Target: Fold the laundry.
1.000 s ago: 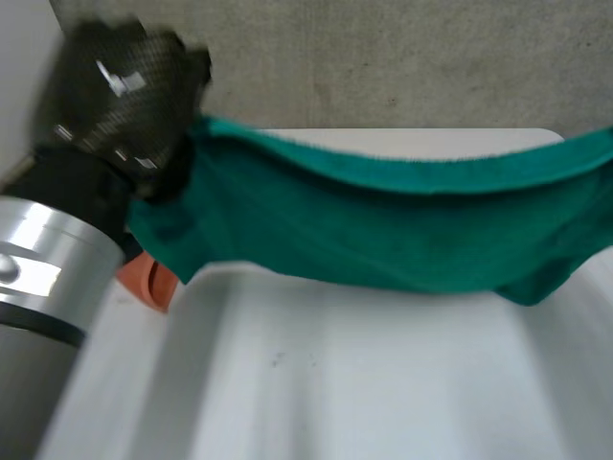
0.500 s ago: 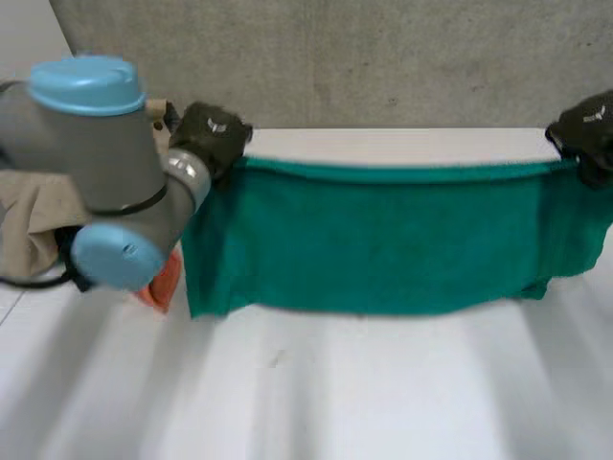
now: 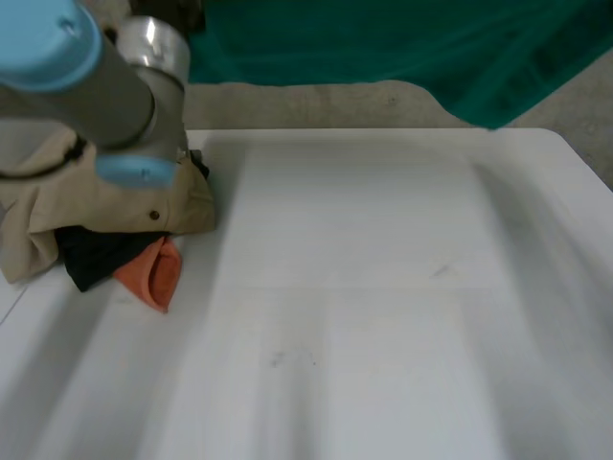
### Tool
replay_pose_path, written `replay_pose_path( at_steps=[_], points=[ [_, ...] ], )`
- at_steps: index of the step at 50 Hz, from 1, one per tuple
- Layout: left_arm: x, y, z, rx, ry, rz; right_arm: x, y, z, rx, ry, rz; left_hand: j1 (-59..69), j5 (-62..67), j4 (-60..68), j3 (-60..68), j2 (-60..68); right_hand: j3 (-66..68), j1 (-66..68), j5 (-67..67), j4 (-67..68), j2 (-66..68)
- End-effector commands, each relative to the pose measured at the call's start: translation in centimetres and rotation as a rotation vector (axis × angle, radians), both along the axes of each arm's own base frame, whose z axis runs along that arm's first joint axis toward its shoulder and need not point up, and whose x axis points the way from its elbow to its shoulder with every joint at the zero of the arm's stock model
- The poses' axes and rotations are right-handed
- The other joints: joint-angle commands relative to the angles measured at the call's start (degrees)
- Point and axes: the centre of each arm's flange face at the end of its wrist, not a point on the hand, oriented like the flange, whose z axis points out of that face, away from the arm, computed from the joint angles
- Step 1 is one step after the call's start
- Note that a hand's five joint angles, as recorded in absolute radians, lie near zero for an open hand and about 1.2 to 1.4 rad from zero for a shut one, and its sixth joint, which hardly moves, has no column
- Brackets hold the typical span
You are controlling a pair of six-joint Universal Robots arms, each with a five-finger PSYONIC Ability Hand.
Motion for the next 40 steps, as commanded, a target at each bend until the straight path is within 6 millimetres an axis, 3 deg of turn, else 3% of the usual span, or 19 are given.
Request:
replay_pose_path(
  at_steps=[1,3,7,10,14,17,22,29,30,34,36,40],
  points=[
    [0.8,1.4,-10.7,0.340,-0.080,-0.037,0.7,1.0,-8.8,0.351,0.058,0.060,14.4,12.6,11.1,11.6,11.3,11.5,15.3,10.9,11.3,12.0],
    [1.1,2.5,-14.1,0.432,-0.126,-0.039,0.7,1.6,-11.9,0.460,0.076,0.074,14.4,12.6,11.1,11.6,11.3,11.5,15.3,10.9,11.3,12.0],
    [1.7,4.0,-18.0,0.540,-0.178,-0.037,0.6,2.4,-17.3,0.648,0.095,0.082,14.4,12.6,11.1,11.6,11.3,11.5,15.3,10.9,11.3,12.0],
    [1.9,5.2,-19.8,0.593,-0.216,-0.042,0.3,3.3,-19.7,0.765,0.107,0.076,14.4,12.6,11.1,11.6,11.3,11.5,15.3,10.9,11.3,12.0],
    [2.1,6.8,-21.2,0.641,-0.248,-0.049,-0.1,4.8,-20.6,0.886,0.143,0.066,14.4,12.6,11.1,11.6,11.3,11.5,15.3,10.9,11.3,12.0],
    [2.5,7.9,-21.5,0.673,-0.269,-0.045,-0.7,5.8,-21.1,0.972,0.163,0.056,14.4,12.6,11.1,11.6,11.3,11.5,15.3,10.9,11.3,12.0],
    [4.9,11.3,-20.1,0.747,-0.335,0.001,-4.1,8.1,-20.9,1.130,0.204,-0.005,14.4,12.6,11.1,11.6,11.3,11.5,15.3,10.9,11.3,12.0],
    [8.6,19.2,-19.1,0.897,-0.484,0.027,-6.5,13.0,-18.5,1.207,0.409,-0.050,14.4,12.6,11.1,11.6,11.3,11.5,15.3,10.9,11.3,12.0],
    [9.1,22.0,-19.0,0.939,-0.535,-0.008,-7.0,14.1,-18.1,1.218,0.460,-0.058,14.4,12.6,11.1,11.6,11.3,11.5,15.3,10.9,11.3,12.0],
    [9.2,24.8,-19.2,0.982,-0.592,-0.058,-8.3,15.6,-17.2,1.228,0.571,-0.076,14.4,12.6,11.1,11.6,11.3,11.5,15.3,10.9,11.3,12.0],
    [9.1,24.9,-19.5,0.990,-0.599,-0.066,-8.3,15.6,-17.2,1.223,0.581,-0.071,14.4,12.6,11.1,11.6,11.3,11.5,15.3,10.9,11.3,12.0],
    [7.3,22.6,-20.0,0.930,-0.569,-0.068,-8.2,14.7,-16.9,1.175,0.540,-0.090,14.4,12.6,11.1,11.6,11.3,11.5,15.3,10.9,11.3,12.0]
  ],
)
